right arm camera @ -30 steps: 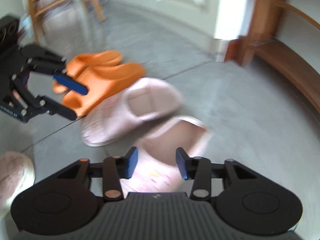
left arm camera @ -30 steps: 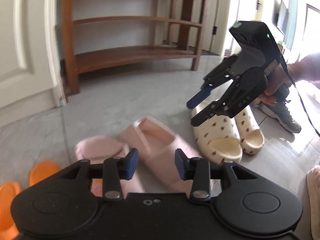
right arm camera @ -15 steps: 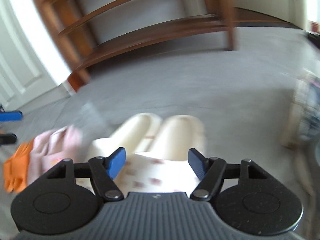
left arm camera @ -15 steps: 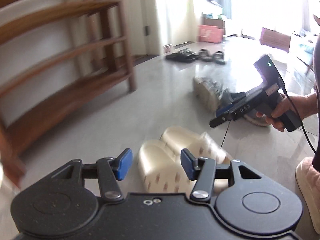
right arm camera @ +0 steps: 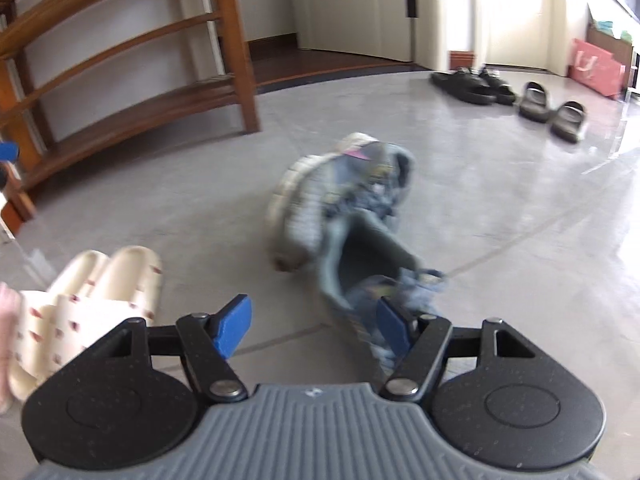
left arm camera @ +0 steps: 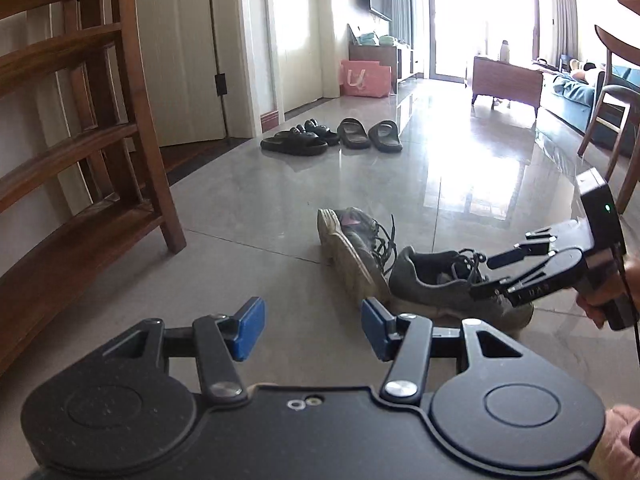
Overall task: Organize scattered shoes
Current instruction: 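Move both open tools toward the grey sneakers, then close the right tool on the blue-grey sneaker's collar, then grasp the other grey sneaker with the left tool while the right tool holds its sneaker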
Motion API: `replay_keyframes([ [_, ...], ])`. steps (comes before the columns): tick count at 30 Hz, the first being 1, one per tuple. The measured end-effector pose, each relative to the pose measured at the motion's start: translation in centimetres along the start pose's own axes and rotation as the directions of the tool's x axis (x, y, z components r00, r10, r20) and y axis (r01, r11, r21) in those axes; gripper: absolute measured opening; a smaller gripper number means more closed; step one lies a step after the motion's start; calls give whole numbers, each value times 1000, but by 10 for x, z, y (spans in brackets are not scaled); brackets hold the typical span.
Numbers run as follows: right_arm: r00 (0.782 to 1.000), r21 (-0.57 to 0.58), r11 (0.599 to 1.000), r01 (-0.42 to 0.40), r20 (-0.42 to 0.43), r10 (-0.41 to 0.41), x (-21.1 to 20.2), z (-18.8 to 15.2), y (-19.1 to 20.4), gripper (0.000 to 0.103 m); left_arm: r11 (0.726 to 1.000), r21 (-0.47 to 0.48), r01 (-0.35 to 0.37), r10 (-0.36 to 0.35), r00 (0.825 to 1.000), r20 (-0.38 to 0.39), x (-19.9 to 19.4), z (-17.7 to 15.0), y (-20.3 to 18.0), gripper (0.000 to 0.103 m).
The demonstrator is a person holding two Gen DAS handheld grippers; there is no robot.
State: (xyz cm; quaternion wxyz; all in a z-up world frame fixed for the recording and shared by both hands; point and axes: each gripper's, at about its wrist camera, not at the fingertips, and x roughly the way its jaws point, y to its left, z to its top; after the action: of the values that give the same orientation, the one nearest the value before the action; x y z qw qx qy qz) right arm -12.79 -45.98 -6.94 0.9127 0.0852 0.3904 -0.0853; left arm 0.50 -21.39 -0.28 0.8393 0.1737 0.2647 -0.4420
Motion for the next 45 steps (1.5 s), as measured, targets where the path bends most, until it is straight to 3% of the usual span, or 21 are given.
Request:
replay_keyframes([
  [4, 999, -31, 999, 35, -1, -35, 2, -6, -9, 72, 998, -25, -58, 58, 998, 22, 26, 15, -8, 54],
  [8, 998, -75, 996, 56, -13, -57, 7, -12, -12, 72, 989, -114, -94, 91, 995, -33, 55, 20, -8, 54],
  [13, 999, -162, 987, 20, -38, -26, 14, -19, -7, 69, 985, -136, -110, 100, 992, -72, 80, 18, -13, 55],
  [19, 998, -268, 963, 12, -61, -30, 33, -19, 3, 48, 982, -142, -127, 115, 989, -91, 106, 10, -25, 55],
  [20, 997, -277, 961, 21, -68, -41, 39, -20, 4, 30, 980, -151, -131, 117, 988, -97, 110, 9, -26, 55],
  [21, 996, -278, 960, 32, -71, -54, 45, -20, 3, 25, 977, -164, -133, 117, 988, -103, 113, 8, -26, 55],
  [24, 998, -181, 982, 46, -44, -55, 49, -13, -10, 24, 974, -179, -142, 124, 986, -107, 122, 8, -27, 55],
  [30, 985, -78, 982, 173, 29, -171, 45, 3, -38, 31, 971, -191, -145, 127, 987, -102, 139, 14, -32, 55],
  [40, 994, -84, 992, 99, -25, -102, 54, -10, -34, 30, 966, -231, -113, 75, 983, -165, 203, 22, -57, 56],
  [45, 997, -59, 995, 78, -20, -79, 51, -12, -36, 30, 955, -265, -133, 80, 976, -203, 234, 21, -62, 46],
])
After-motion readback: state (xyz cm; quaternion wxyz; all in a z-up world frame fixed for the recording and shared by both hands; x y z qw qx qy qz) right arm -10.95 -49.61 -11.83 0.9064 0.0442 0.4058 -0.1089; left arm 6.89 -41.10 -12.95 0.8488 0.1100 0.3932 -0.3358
